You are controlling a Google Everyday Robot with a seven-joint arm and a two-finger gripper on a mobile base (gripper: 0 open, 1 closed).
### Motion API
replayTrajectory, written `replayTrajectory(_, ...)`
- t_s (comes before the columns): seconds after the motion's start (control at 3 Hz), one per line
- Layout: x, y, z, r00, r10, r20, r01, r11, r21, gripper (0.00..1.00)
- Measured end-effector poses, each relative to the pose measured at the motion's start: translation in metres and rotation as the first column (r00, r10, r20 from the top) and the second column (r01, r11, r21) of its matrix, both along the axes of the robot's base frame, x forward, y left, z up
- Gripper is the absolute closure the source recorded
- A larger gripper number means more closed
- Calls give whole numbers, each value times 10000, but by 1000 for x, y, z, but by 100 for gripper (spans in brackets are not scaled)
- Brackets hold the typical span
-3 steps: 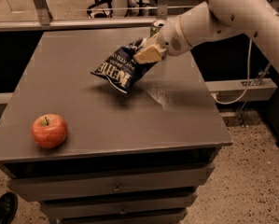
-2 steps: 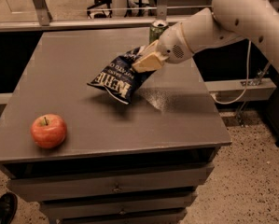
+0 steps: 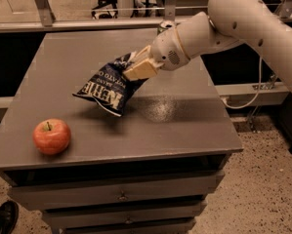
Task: Move blue chip bag near apple
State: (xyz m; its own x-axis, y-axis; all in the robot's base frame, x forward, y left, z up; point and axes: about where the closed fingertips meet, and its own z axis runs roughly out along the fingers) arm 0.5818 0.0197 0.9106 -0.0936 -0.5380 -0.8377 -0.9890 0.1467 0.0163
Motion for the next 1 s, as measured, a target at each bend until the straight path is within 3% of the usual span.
replayTrajectory(0.33,-8,23,2,9981,600,-169,-596,9979,247,88)
replayTrajectory(0.67,-16,42,1,9935,1062,-410,-1044,9935,451,66)
replayTrajectory(1.0,-24,56,0,9873,1453,-644,-1414,9880,618,34)
